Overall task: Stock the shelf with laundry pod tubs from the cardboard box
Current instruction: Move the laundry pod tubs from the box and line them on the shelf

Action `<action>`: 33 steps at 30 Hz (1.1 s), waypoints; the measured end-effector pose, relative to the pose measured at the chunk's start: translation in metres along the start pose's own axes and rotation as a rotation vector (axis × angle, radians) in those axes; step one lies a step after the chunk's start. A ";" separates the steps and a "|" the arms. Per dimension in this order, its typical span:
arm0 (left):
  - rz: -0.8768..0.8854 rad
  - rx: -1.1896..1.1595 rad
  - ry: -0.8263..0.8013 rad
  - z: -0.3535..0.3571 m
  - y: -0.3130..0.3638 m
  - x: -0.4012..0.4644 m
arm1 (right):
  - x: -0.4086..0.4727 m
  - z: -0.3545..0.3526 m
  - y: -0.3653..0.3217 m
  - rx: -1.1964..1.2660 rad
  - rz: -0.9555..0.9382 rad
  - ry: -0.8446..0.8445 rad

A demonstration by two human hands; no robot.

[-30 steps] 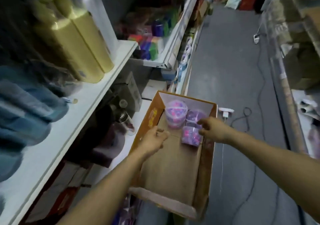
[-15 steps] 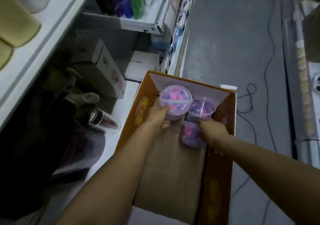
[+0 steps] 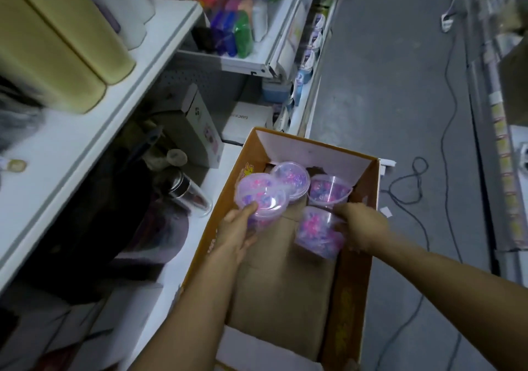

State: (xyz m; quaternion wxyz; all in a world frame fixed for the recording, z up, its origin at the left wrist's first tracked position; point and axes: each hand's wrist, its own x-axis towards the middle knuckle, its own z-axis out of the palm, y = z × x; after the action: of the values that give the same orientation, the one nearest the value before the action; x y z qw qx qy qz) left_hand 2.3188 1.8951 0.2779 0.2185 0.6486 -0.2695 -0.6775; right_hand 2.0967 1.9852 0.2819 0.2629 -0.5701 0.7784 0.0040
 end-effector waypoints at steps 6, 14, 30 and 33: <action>0.073 -0.148 -0.002 -0.040 -0.038 -0.125 | -0.081 -0.041 -0.012 0.144 -0.166 0.147; 0.268 -0.215 0.064 -0.077 -0.110 -0.324 | -0.243 -0.077 -0.032 0.185 -0.343 0.306; 0.447 -0.445 0.240 -0.190 -0.197 -0.580 | -0.482 -0.117 -0.152 0.189 -0.751 0.287; 0.459 -0.481 0.243 -0.222 -0.214 -0.621 | -0.521 -0.117 -0.186 0.154 -0.847 0.304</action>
State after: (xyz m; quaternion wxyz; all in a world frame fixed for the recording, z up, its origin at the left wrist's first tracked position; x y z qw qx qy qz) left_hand 2.5912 2.4403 0.6083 0.5419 0.5771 -0.2130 -0.5727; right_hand 2.3250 2.3452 0.6529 0.1657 -0.8109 0.5045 -0.2457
